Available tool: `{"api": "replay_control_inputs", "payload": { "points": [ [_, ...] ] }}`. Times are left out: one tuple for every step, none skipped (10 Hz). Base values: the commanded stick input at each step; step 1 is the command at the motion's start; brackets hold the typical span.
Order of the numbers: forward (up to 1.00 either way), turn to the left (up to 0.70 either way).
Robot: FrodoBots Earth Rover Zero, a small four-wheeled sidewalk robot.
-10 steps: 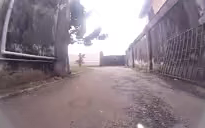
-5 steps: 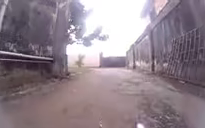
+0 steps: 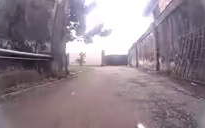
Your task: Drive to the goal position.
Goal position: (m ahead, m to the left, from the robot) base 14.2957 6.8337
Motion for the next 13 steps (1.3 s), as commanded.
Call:
{"api": "replay_control_inputs", "payload": {
  "points": [
    [0.70,-0.35],
    [0.70,-0.35],
    [0.70,-0.35],
    [0.70,-0.35],
    [0.70,-0.35],
    [0.70,-0.35],
    [0.70,-0.35],
    [0.70,-0.35],
    [0.70,-0.35],
    [0.70,-0.35],
    [0.70,-0.35],
    [0.70,-0.35],
    [0.70,0.00]
  ]
}}
